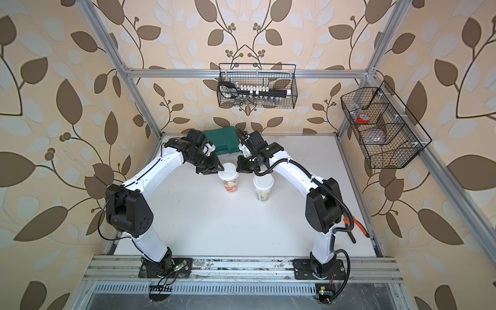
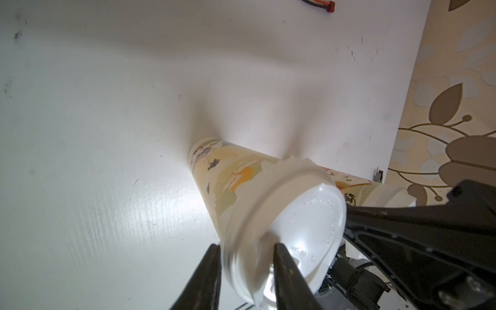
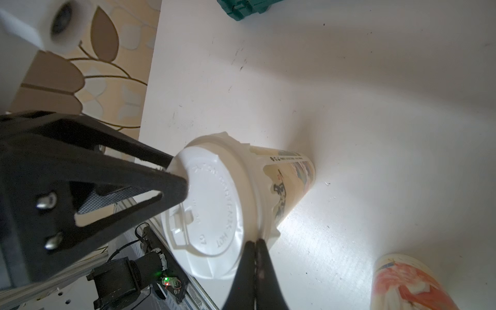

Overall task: Put the leak-proof paper on the milk tea cups
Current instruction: Secure the cup lid on the cup.

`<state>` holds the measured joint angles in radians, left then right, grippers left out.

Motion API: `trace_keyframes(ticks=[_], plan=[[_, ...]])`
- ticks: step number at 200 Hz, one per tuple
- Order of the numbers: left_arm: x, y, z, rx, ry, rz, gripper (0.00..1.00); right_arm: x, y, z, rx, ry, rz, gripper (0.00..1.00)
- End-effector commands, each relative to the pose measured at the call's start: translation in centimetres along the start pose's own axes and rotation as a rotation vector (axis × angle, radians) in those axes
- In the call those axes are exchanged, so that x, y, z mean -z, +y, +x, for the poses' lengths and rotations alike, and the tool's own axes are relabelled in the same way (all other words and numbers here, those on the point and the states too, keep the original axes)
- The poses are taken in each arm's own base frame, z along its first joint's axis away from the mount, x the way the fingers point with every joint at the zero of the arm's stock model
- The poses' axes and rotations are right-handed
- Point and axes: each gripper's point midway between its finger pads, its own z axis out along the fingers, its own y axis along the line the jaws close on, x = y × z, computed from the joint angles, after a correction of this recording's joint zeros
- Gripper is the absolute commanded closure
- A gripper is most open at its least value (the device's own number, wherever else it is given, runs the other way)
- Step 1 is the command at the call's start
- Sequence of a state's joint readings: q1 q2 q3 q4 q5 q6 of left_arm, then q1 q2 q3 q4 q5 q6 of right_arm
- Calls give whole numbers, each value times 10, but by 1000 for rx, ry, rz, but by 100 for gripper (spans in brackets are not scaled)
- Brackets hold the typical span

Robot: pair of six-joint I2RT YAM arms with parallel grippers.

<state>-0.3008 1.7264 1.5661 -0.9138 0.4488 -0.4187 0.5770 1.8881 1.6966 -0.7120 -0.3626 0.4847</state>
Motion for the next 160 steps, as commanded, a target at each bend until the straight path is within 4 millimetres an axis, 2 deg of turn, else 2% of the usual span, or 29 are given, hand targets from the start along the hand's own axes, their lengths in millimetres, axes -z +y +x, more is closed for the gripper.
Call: trace_keyframes(ticks=[1,67,123,141,160], plan=[[-22,29,20,22,90,-103,66,-39,-22,41,5,154,94,97],[-23,29,21,22,90,-102,66,-50,-26,56,25,205,122,96],[-24,30,21,23,91,-103,66,-53,-26,61,48,222,139,95],[-24,30,21,22,90,-102,66,-49,-24,57,54,216,143,94],[-23,30,21,21,89,-104,66,-36,-14,42,63,157,135,93]])
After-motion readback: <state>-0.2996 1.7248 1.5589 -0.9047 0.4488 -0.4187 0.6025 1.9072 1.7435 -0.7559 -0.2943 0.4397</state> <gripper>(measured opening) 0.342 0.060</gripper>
